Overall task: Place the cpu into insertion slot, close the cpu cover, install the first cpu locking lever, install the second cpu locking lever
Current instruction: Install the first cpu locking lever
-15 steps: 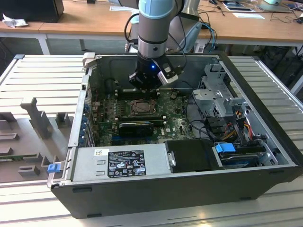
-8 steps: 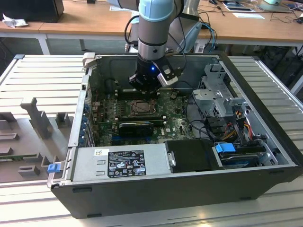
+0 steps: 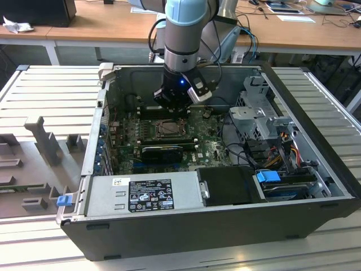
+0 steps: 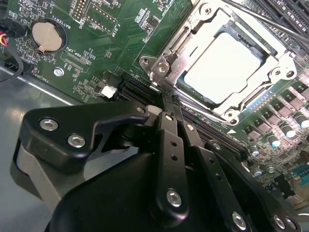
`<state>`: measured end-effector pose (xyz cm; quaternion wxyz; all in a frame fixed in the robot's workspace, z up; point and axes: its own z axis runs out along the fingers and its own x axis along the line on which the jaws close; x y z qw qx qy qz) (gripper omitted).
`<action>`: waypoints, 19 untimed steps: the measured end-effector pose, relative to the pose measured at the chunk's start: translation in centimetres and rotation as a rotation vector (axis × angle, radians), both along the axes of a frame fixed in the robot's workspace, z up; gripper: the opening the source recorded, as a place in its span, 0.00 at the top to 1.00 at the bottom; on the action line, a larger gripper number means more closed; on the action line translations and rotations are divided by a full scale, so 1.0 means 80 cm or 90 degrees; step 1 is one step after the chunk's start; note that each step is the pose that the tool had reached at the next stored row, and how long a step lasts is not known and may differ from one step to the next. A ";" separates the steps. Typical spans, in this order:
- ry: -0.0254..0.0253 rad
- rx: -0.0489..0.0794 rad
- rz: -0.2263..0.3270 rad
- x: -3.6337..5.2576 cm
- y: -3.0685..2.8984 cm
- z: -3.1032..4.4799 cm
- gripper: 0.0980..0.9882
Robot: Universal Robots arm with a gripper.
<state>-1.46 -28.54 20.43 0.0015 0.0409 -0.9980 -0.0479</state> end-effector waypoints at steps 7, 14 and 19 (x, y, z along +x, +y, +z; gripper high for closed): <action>-0.0001 0.000 0.000 0.000 0.0000 0.0017 0.99; 0.0001 -0.013 0.000 0.000 0.0000 0.0006 0.99; 0.0001 -0.016 0.000 0.000 -0.0001 -0.0004 0.99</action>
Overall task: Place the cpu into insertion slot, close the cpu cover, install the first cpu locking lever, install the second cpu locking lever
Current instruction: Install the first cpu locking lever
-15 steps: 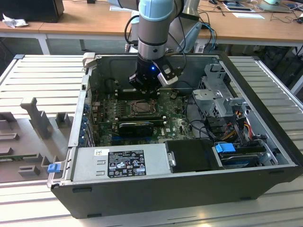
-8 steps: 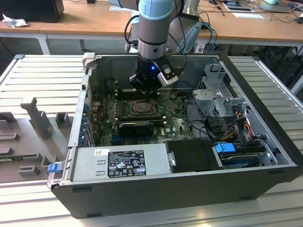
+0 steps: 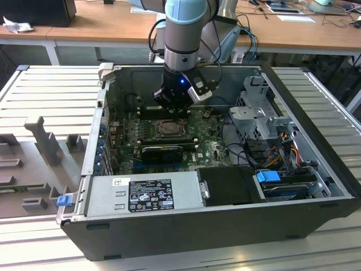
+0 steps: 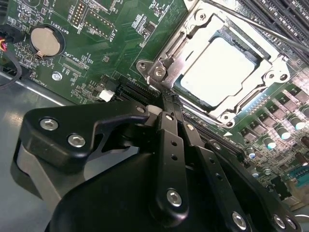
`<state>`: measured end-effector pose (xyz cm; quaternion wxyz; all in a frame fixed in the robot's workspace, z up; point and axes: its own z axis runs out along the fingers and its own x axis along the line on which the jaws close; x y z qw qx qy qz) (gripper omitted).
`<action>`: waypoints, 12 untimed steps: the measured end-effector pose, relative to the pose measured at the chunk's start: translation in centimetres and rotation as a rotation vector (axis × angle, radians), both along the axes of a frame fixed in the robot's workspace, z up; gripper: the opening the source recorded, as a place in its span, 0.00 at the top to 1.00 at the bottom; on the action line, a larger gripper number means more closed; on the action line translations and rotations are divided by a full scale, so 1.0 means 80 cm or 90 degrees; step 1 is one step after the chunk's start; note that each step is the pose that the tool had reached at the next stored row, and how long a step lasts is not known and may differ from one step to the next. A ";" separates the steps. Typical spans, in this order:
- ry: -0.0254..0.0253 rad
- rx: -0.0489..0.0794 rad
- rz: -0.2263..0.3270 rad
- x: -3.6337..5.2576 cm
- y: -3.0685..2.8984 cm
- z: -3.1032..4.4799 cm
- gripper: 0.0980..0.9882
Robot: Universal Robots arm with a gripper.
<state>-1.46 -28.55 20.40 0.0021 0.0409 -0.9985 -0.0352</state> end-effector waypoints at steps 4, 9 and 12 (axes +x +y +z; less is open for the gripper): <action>-0.0003 0.001 0.000 0.000 0.0003 -0.0021 0.99; 0.0000 0.002 0.000 0.000 0.0000 -0.0033 0.99; -0.0001 0.008 0.000 0.000 0.0001 -0.0033 0.99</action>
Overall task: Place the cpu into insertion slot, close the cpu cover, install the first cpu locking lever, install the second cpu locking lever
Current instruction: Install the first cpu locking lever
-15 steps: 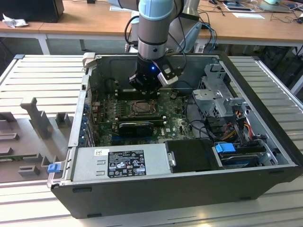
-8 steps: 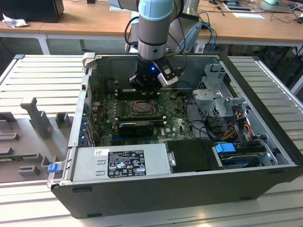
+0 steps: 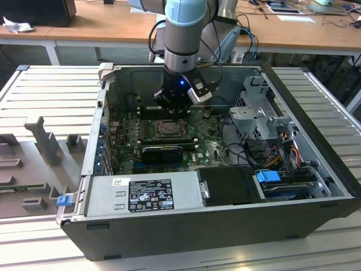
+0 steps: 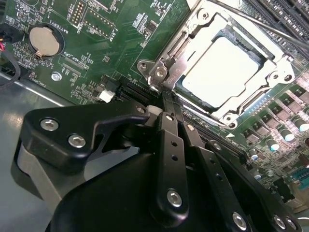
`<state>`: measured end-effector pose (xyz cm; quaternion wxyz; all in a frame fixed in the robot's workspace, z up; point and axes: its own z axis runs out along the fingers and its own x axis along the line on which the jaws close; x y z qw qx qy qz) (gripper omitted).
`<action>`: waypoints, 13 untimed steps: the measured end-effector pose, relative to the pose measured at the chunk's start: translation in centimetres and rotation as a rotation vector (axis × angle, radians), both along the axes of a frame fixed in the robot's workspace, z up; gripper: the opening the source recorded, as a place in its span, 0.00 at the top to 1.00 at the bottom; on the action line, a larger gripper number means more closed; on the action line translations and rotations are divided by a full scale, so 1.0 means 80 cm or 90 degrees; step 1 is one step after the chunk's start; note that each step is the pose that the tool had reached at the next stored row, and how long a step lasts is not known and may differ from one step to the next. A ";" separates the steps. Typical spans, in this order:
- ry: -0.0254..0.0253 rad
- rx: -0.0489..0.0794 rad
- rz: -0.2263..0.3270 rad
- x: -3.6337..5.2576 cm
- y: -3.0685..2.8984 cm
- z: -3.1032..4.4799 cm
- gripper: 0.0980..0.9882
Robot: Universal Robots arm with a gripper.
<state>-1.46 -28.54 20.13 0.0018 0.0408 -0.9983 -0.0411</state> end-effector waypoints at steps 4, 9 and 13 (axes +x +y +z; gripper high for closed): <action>-0.0001 0.000 0.000 0.000 0.0000 0.0189 0.99; 0.0000 0.000 0.000 0.000 -0.0019 0.0279 0.99; 0.0000 0.000 0.000 0.000 -0.0046 0.0279 0.99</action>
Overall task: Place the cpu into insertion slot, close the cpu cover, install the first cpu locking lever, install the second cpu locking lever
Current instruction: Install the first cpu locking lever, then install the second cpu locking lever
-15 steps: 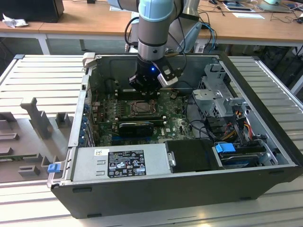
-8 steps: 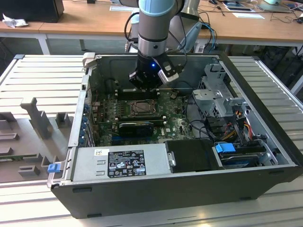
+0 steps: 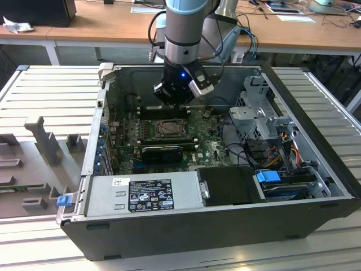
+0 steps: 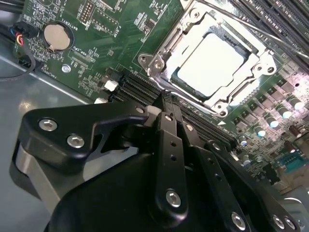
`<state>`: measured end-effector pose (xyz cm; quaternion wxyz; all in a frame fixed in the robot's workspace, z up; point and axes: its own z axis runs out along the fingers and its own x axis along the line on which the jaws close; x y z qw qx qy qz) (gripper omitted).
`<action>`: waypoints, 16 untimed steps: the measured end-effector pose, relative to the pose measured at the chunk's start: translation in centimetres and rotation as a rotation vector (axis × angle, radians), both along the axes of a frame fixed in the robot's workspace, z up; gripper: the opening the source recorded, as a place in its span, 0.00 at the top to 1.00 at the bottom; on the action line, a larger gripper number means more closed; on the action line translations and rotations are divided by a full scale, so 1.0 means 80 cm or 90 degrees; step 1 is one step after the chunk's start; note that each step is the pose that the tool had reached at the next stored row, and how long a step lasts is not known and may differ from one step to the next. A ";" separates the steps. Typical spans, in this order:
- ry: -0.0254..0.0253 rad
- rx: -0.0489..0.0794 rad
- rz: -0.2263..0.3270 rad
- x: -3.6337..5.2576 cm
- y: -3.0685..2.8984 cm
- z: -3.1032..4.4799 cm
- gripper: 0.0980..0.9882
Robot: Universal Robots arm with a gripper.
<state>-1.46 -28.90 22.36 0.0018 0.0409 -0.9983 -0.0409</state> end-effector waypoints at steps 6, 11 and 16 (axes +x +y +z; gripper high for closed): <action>0.0000 0.000 0.000 0.000 -0.0026 0.0000 0.99; 0.0000 0.000 0.000 0.000 -0.0061 0.0000 0.99; 0.0000 0.000 0.000 0.000 -0.0071 0.0000 0.99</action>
